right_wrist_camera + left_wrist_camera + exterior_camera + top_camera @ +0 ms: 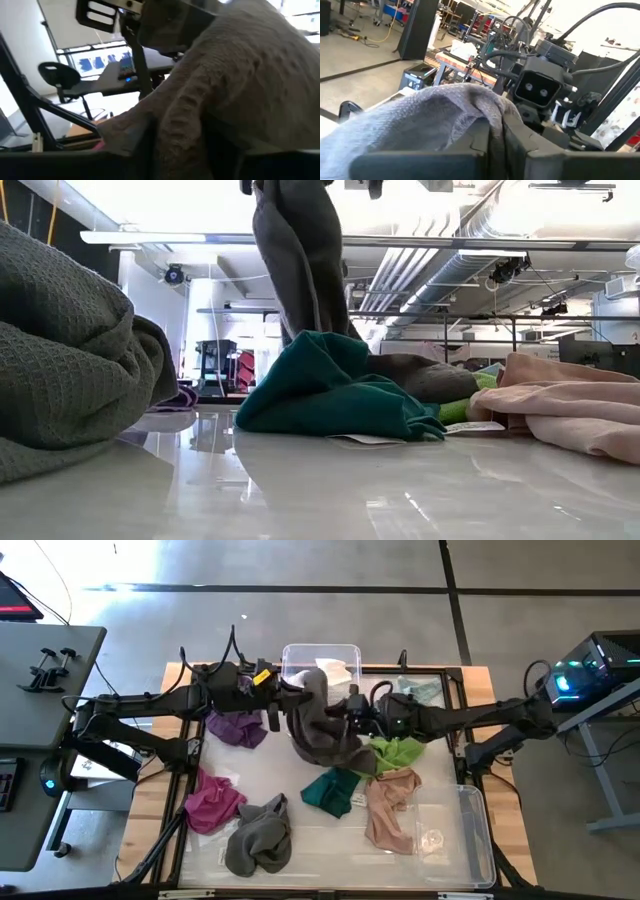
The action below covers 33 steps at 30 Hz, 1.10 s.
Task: Sort towels by color in basket
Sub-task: Put the top gray towel into the transparent bottom bin
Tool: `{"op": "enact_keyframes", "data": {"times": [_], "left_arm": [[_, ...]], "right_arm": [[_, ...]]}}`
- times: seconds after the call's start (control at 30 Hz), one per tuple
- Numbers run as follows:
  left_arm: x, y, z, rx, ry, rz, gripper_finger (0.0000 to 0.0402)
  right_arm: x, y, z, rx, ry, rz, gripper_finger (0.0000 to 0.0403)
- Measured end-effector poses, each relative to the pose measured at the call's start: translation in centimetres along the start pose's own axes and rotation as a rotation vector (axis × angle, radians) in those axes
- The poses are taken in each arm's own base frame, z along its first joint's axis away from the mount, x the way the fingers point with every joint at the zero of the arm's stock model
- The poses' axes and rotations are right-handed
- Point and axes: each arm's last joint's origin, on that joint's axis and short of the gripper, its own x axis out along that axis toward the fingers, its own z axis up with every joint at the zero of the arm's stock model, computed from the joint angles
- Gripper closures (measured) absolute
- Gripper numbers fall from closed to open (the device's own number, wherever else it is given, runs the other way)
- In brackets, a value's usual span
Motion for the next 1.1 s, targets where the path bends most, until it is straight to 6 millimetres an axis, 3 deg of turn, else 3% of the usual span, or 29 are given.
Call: {"op": "enact_keyframes", "data": {"times": [0.17,0.37,0.63,0.87,1.0,1.1], "left_arm": [[-0.6,-0.3,0.5,0.017,-0.018,-0.020,0.0311],[-2.2,-0.6,1.3,0.095,-0.028,-0.023,0.0273],[-3.5,-0.5,1.5,0.133,-0.013,0.045,0.0272],[-3.1,-0.2,1.1,0.150,0.001,0.080,0.0271],[-2.9,-0.2,1.0,0.151,0.008,0.082,0.0271],[-2.9,-0.2,1.0,0.151,0.004,0.081,0.0271]], "right_arm": [[-0.5,0.4,1.4,-0.010,-0.013,0.009,0.0382],[-4.2,1.1,6.9,-0.061,0.003,-0.077,0.0383],[-12.4,3.8,16.3,-0.065,0.055,0.136,0.0393],[-21.4,5.2,24.9,-0.003,-0.257,0.422,0.0398],[-25.6,4.8,27.8,-0.001,-0.435,0.544,0.0397],[-27.5,4.5,28.7,0.031,-0.498,0.632,0.0399]]}}
